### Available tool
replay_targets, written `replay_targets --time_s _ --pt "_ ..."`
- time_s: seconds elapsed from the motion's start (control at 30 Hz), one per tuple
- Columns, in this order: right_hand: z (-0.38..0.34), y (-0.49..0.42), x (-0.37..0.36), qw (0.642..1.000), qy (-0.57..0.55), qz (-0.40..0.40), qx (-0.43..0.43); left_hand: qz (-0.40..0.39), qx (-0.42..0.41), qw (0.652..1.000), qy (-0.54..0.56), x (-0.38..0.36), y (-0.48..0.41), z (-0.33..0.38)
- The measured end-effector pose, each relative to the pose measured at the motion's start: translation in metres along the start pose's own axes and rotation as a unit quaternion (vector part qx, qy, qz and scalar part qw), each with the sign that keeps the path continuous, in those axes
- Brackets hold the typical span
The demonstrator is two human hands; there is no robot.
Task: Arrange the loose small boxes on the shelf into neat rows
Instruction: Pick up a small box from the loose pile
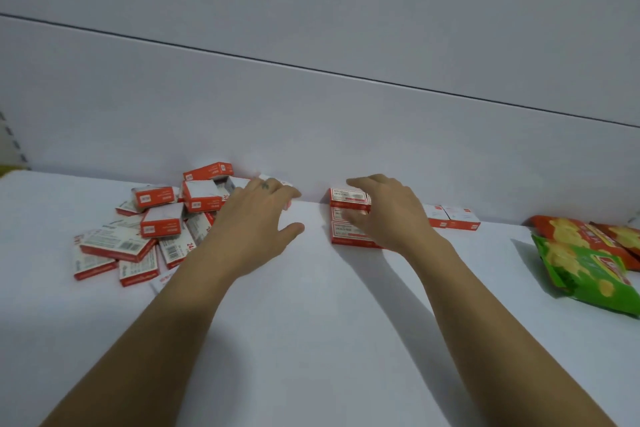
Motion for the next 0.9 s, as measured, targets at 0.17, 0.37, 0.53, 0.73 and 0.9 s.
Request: replay_targets --time_s 0.17,0.37,0.53,0.73,0.9 --pt "-0.048 0.006 0.0 0.998 -0.016 -0.024 0.059 -0.005 0.054 0.998 -0.021 0.023 0.017 -0.019" --pt "-0.102 0.02 -0.009 0.99 -0.038 -0.051 0.125 -0.02 0.109 0.991 -0.077 0.055 0.061 -0.059" --pt "-0.149 0.031 -0.025 0.98 -0.067 -0.058 0.181 -0.025 0.141 0.985 -0.093 0.07 0.099 -0.077" --pt "-0.189 0.058 -0.036 0.966 -0.123 -0.058 0.222 -0.039 0.173 0.979 -0.104 0.076 0.128 -0.084" --pt "-0.197 0.086 -0.061 0.955 -0.131 -0.09 0.249 -0.07 0.19 0.973 -0.107 0.068 0.143 -0.087"
Point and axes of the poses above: each hand's wrist, its own y-axis away from the middle knuckle, its own x-axis out of the back of the hand, z = x × y, the point moved 10 cm from there along -y, towards the middle knuckle, and after that the axes turned 2 degrees about z, right-handed, at the moved point
